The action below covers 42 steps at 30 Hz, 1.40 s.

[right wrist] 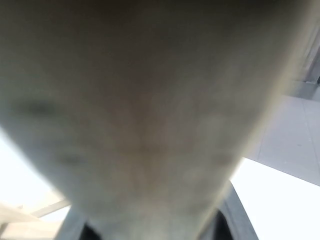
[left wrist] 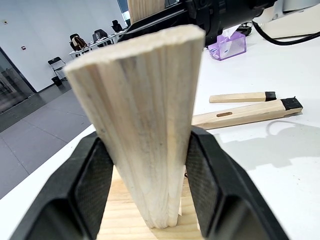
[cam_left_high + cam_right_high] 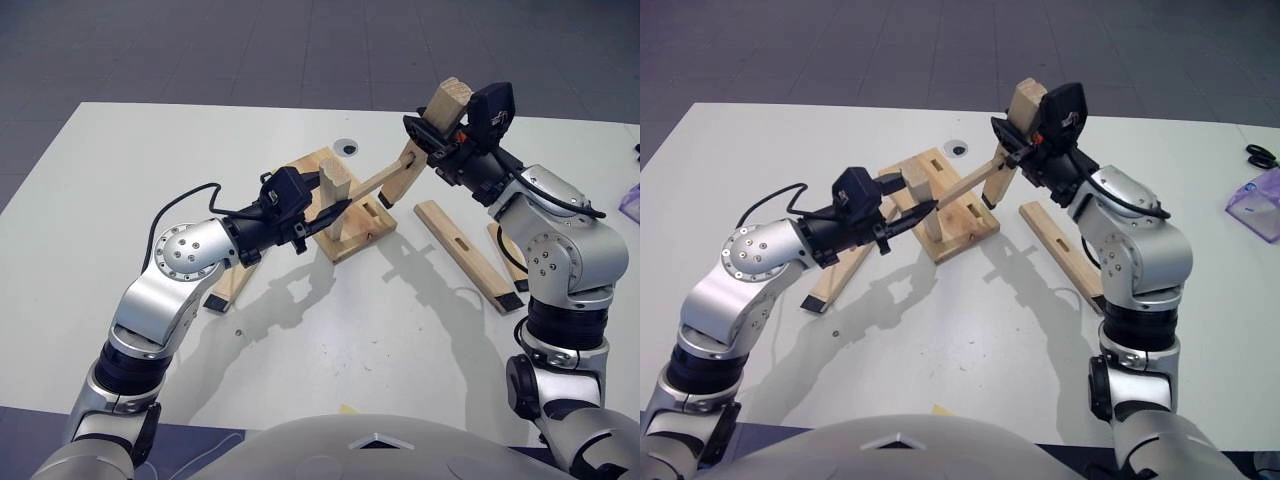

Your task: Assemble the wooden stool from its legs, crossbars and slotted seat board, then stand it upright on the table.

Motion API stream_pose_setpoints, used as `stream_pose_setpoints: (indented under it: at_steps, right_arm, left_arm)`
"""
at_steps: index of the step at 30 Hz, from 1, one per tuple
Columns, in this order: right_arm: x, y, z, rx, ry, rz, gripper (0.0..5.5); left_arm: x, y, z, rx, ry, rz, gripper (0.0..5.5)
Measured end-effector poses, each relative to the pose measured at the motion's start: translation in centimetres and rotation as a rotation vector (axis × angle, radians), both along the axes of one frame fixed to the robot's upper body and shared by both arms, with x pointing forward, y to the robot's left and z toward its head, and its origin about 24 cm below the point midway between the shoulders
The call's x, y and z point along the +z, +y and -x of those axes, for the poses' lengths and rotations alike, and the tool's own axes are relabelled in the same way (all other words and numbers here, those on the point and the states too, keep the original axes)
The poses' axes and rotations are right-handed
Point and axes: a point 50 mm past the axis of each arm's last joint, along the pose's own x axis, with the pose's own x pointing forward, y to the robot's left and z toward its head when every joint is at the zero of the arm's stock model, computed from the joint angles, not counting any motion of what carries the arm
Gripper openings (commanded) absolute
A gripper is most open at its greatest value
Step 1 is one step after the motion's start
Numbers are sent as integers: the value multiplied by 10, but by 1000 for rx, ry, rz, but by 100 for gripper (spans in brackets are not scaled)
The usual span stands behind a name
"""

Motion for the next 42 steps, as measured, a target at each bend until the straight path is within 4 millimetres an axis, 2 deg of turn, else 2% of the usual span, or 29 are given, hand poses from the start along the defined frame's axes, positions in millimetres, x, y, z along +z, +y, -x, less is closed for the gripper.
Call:
stream_pose_setpoints:
  at_steps: [5,13,28,33,37,42]
  right_arm:
    - [1,-3,-7,10,75,-66,102]
    - [0,-3,-14,24,111,-70,102]
    - [-23,-9,-33,58,214,-143,102]
    - [-24,-8,-41,80,235,-125,102]
    - [-23,-11,-38,91,220,-80,102]
    - [-26,-17,-21,61,118,-14,106]
  left_arm:
    - [0,0,0,1,-1,1,204]
    - [-1,1,-1,3,0,0,204]
    - [-2,2,-4,-4,-5,-7,205]
    - [-4,3,-7,-8,-3,-12,205]
    - [-3,3,-7,-21,-9,-6,205]
    - [-1,5,-7,-36,-12,-5,205]
